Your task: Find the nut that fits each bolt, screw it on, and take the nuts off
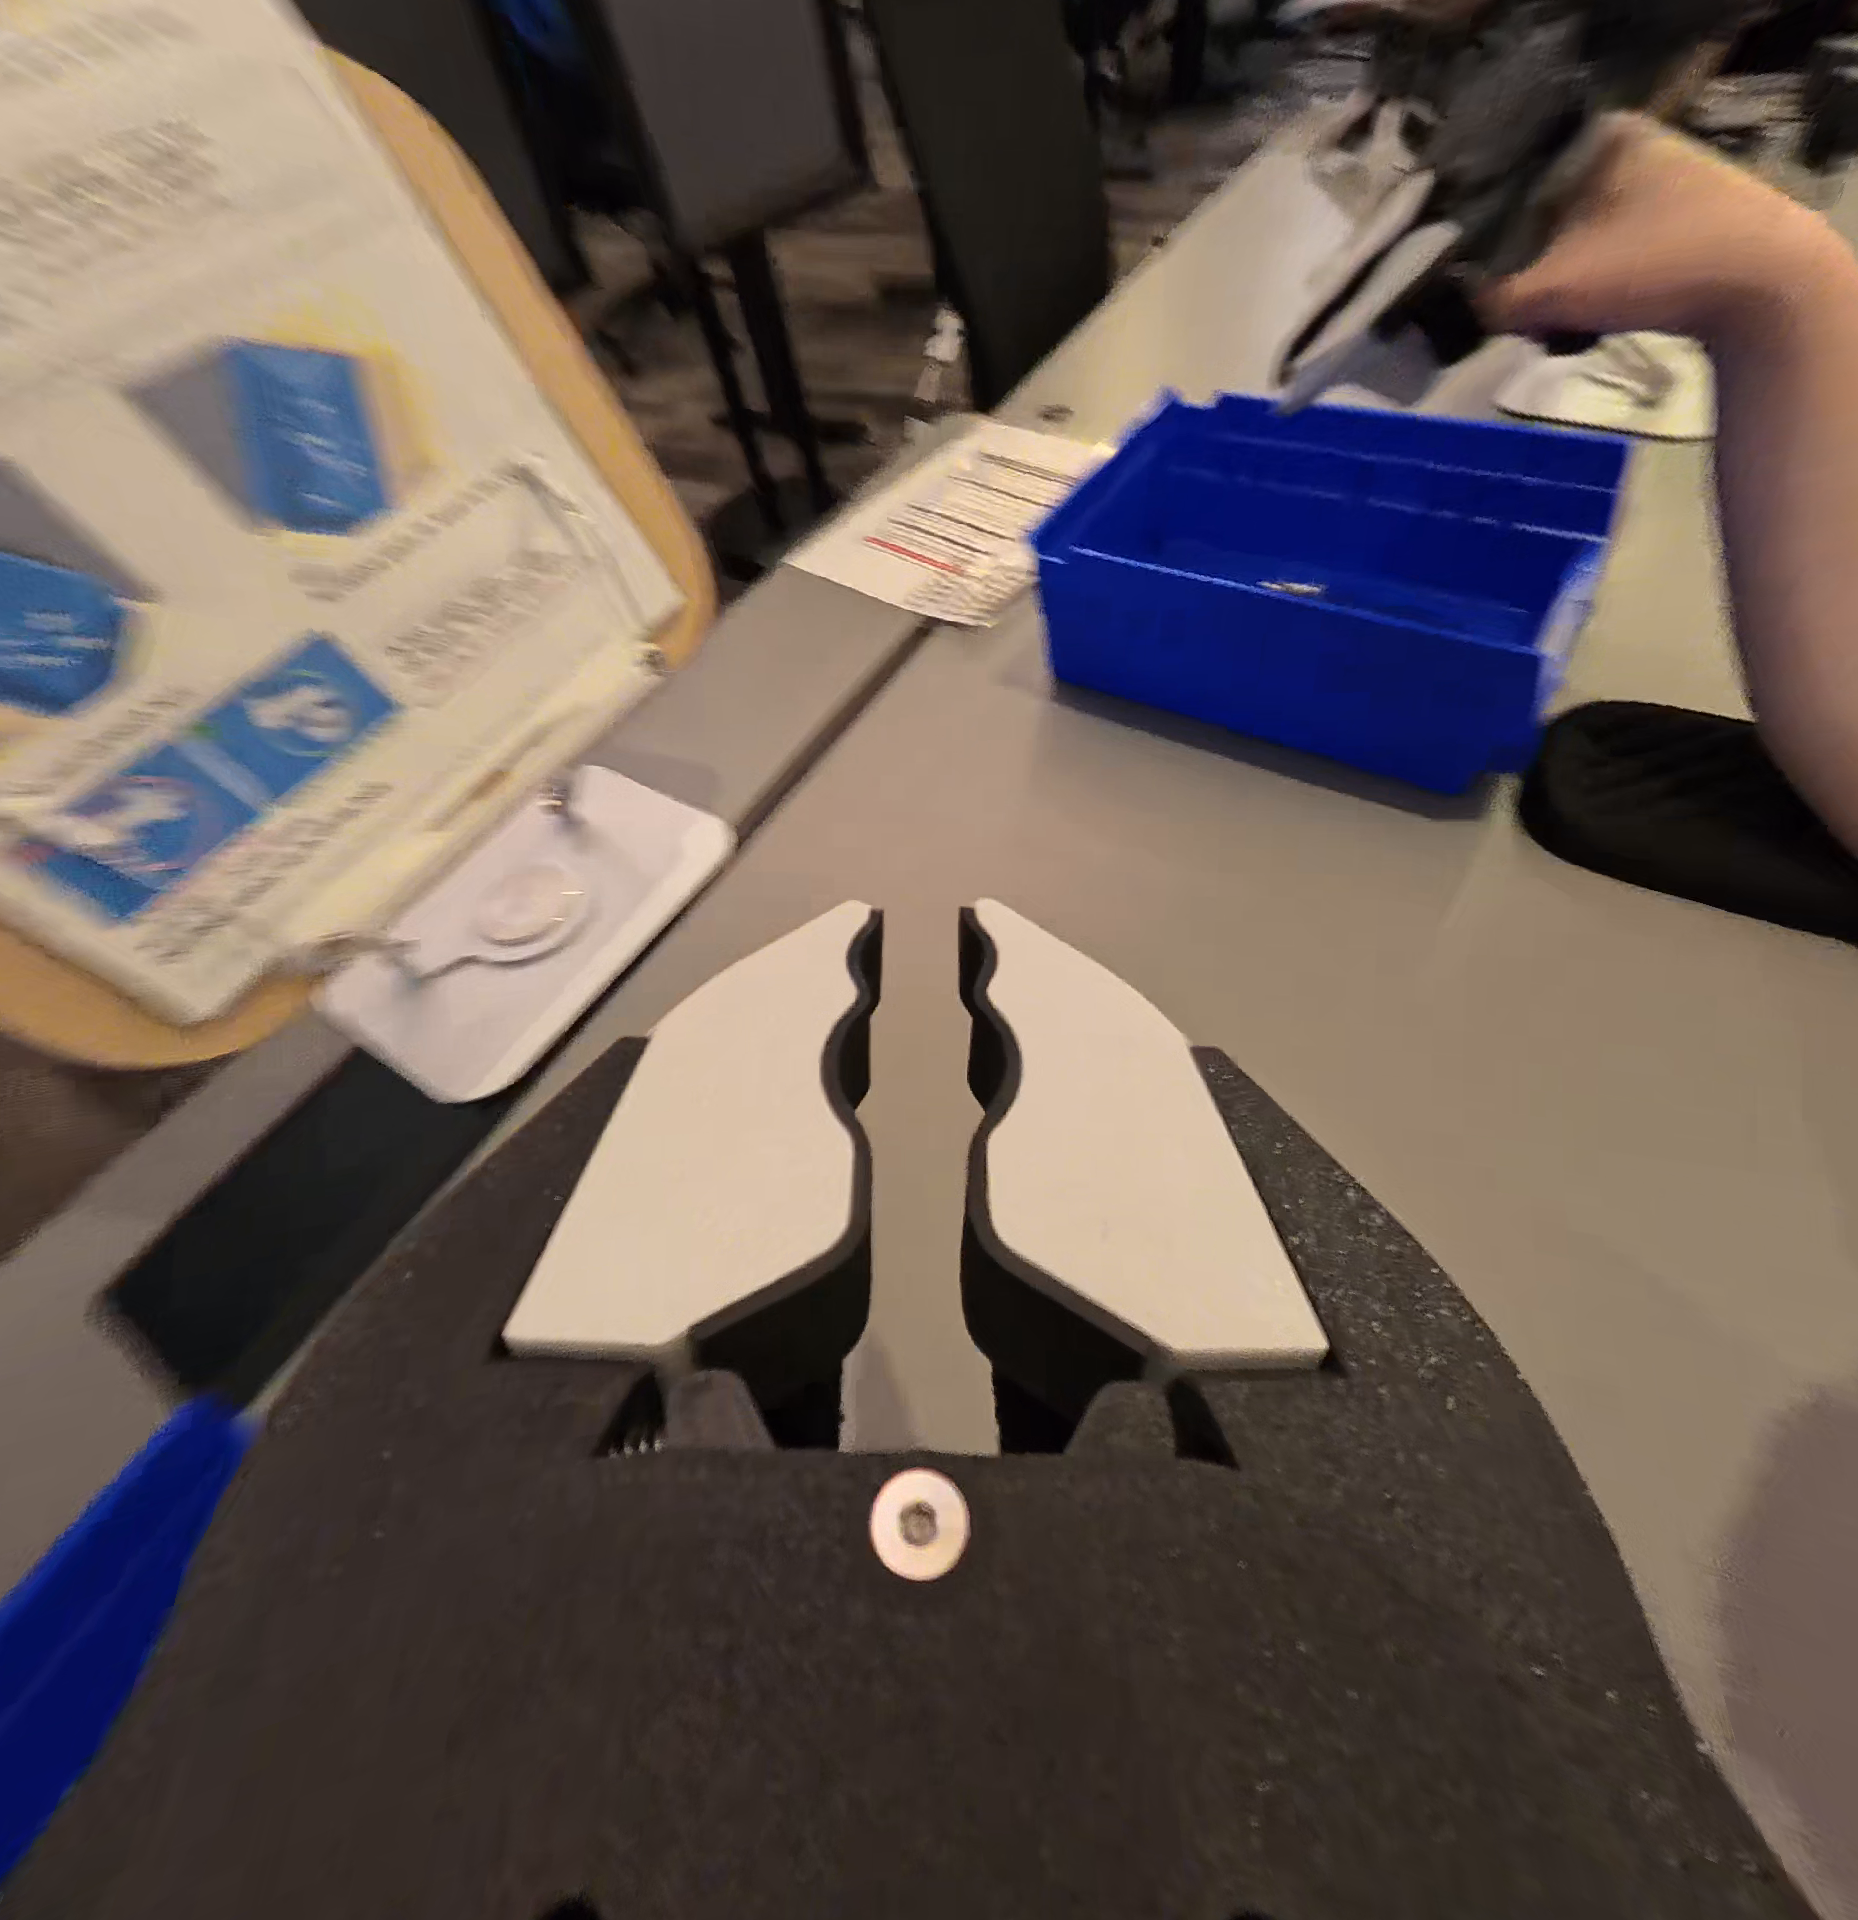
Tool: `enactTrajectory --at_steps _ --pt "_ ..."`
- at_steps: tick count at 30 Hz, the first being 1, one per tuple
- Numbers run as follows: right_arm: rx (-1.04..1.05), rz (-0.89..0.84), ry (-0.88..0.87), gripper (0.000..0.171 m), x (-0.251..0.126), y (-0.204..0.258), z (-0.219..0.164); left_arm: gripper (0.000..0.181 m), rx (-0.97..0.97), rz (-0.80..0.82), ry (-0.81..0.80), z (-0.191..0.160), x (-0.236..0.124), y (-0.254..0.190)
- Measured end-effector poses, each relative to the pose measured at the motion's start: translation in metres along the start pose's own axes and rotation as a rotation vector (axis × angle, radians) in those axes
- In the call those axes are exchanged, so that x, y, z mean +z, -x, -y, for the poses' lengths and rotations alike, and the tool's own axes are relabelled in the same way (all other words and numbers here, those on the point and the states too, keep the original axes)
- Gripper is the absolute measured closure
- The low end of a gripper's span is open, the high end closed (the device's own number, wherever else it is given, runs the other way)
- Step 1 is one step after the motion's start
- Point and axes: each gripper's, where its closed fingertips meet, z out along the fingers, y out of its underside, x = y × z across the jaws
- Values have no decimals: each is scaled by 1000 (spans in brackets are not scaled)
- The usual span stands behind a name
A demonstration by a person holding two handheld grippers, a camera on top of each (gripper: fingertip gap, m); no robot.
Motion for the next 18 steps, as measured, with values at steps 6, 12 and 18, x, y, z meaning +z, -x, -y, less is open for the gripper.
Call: enactTrajectory --at_steps 6,12,18 --pt "-164 64 -559 129 -61 57 92 175 -99 320 -86 -7 -100 70" --pt "-210 33 -522 127 -38 70 99 173 -300 514 410 -121 -149 104" --pt "-267 38 -437 128 -16 90 96 179 -626 548 534 -203 -156 147"
